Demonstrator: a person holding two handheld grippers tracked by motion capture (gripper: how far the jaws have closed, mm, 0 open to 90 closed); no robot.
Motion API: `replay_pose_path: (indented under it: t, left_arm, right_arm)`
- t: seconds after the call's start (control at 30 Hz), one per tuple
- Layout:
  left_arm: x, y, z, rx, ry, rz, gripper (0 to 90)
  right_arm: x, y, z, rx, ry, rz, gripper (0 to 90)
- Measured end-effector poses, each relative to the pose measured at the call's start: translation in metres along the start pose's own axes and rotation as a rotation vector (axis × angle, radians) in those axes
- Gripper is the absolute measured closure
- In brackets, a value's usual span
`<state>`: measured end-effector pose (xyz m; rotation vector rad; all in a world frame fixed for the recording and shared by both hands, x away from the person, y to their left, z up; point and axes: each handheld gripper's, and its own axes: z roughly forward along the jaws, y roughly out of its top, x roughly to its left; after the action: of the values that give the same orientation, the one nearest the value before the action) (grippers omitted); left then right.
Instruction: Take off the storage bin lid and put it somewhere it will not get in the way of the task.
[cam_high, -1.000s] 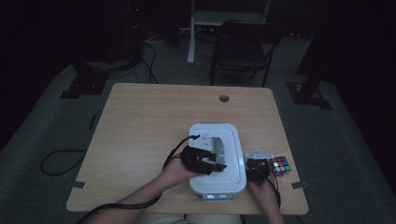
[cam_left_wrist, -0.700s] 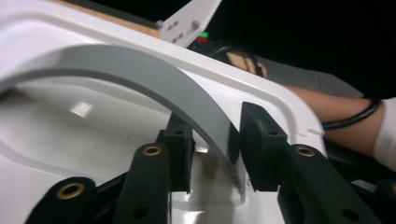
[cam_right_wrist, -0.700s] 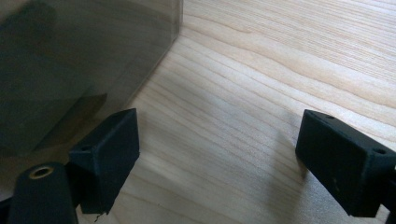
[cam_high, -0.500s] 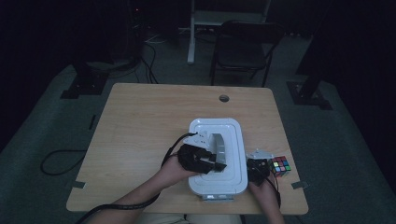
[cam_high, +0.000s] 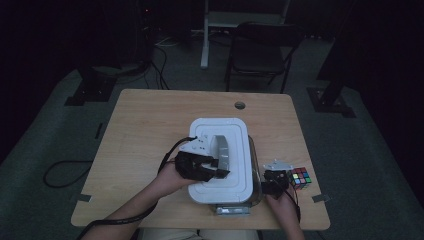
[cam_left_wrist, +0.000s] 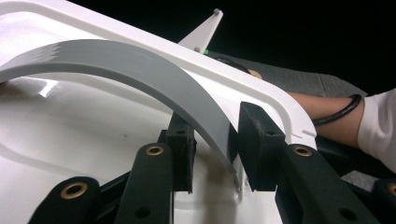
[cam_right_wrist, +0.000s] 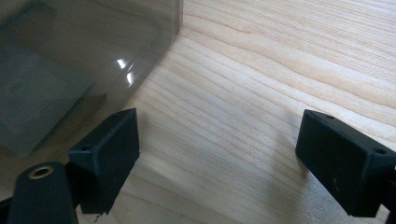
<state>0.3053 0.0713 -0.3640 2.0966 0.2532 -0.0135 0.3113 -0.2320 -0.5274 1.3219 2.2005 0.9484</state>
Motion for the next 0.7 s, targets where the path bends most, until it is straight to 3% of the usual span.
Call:
replay_pose_path:
  t: [0.13, 0.2, 0.5, 0.7]
  left_arm:
    - [0.004, -0.004, -0.013, 0.012, 0.000, 0.016, 68.3]
    - [0.007, -0.007, -0.021, 0.011, 0.022, 0.024, 68.3]
    - [0.019, -0.023, -0.059, -0.045, 0.065, 0.005, 68.3]
    - [0.023, -0.036, -0.075, -0.056, 0.076, 0.002, 68.3]
  right_arm:
    - [0.000, 0.000, 0.000, 0.000, 0.000, 0.000, 13.3]
    - [0.000, 0.000, 0.000, 0.000, 0.000, -0.001, 13.3]
    - [0.000, 0.000, 0.000, 0.001, 0.000, -0.001, 13.3]
    - [0.000, 0.000, 0.000, 0.001, 0.000, -0.001, 13.3]
